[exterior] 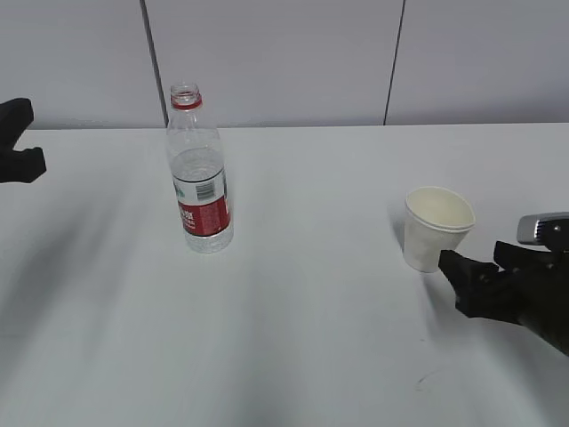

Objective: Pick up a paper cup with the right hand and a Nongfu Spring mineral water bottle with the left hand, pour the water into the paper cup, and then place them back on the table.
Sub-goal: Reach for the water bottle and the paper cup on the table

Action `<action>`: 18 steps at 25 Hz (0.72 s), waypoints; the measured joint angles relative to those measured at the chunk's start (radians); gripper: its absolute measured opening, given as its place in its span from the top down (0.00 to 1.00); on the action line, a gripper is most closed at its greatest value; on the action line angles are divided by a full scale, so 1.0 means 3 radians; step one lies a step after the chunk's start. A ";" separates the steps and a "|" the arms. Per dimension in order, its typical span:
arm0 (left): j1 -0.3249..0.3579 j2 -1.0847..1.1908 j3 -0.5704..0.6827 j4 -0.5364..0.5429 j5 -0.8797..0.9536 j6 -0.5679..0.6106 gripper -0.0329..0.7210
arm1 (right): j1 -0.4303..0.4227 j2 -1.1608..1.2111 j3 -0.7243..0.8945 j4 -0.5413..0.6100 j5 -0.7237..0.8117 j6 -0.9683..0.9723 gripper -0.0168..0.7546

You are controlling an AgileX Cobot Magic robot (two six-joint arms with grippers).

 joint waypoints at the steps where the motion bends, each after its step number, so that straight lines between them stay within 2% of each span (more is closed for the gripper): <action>1: 0.0000 0.0000 0.0000 0.0000 -0.0007 0.0000 0.64 | 0.0000 0.0053 -0.0046 -0.0002 0.0000 0.0000 0.20; 11: 0.0000 0.0000 0.0000 0.0126 -0.0376 0.0000 0.64 | 0.0000 0.0445 -0.0463 -0.0047 0.0000 0.0000 0.20; 18: 0.0000 0.0000 0.0000 0.0136 -0.0384 0.0000 0.64 | 0.0000 0.0667 -0.0700 -0.0060 0.0000 0.0000 0.20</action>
